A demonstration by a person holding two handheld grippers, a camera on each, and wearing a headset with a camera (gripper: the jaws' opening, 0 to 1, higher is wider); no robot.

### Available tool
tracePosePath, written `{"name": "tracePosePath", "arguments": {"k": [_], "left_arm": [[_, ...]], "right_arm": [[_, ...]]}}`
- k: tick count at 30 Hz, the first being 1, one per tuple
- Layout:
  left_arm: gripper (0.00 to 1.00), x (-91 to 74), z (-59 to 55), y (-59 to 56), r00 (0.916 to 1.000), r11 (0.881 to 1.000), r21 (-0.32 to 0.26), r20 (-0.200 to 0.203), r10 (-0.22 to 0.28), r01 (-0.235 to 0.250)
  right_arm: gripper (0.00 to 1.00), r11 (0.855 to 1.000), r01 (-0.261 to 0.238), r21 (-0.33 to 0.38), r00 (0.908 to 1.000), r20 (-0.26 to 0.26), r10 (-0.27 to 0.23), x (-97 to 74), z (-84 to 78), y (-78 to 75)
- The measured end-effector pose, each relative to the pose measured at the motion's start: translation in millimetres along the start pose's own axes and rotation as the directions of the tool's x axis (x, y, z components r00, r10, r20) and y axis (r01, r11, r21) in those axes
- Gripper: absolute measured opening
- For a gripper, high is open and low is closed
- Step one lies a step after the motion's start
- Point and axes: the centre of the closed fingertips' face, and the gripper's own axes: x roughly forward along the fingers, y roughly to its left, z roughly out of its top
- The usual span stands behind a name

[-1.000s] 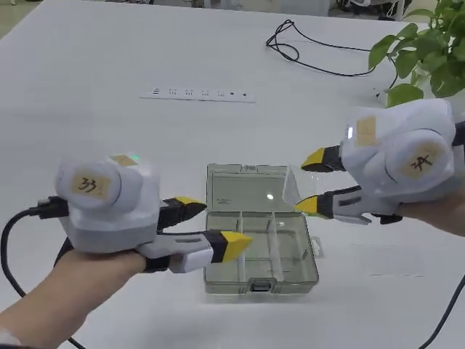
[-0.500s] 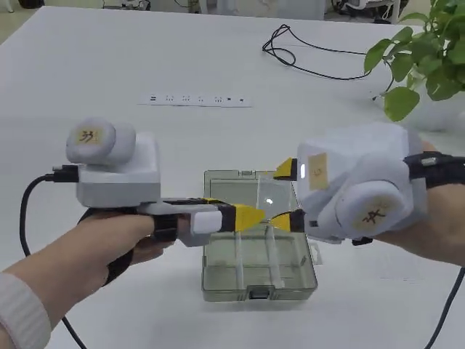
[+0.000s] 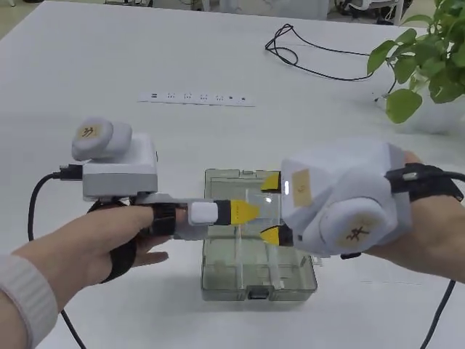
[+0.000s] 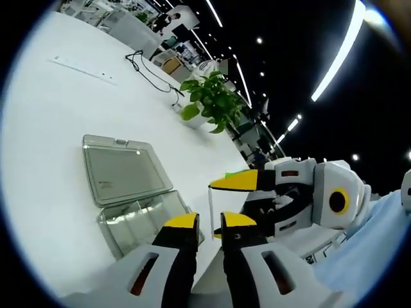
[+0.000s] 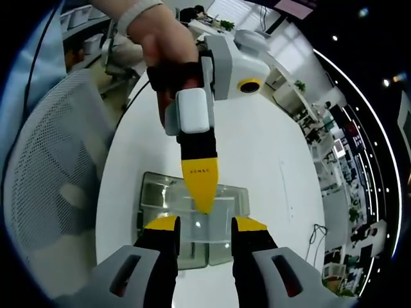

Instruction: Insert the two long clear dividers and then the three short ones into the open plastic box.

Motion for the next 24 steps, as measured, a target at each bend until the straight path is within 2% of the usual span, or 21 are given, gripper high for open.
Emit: {"name": "tracePosePath", "arguments": {"k": [5, 14, 20, 24], "left_arm": [[0.05, 0.2, -0.3, -2.0, 0.9999, 1.0, -0.008, 0.002, -0.015, 0.015], [0.0, -0.4, -4.6, -4.8, 0.9995, 0.999, -0.015, 0.001, -0.031, 0.031], [0.0, 0.2, -8.0, -4.5, 0.999, 0.998, -0.056, 0.007, -0.043, 0.044], [0.0, -0.2, -10.7, -6.3, 0.9985, 0.997, -0.054, 0.001, -0.055, 0.055]], "right_arm": [[0.32, 1.0, -0.013, -0.019, 0.9999, 0.009, 0.013, 1.0, 5.7, 5.0], [0.32, 1.0, 0.003, -0.015, 0.9999, 0.014, -0.002, -2.0, 7.1, 2.0], [0.32, 1.0, -0.009, -0.02, 0.9998, 0.015, 0.009, -4.3, 7.7, 5.7], [0.32, 1.0, -0.017, -0.027, 0.9996, 0.021, 0.017, -6.2, 7.6, 9.3]]}}
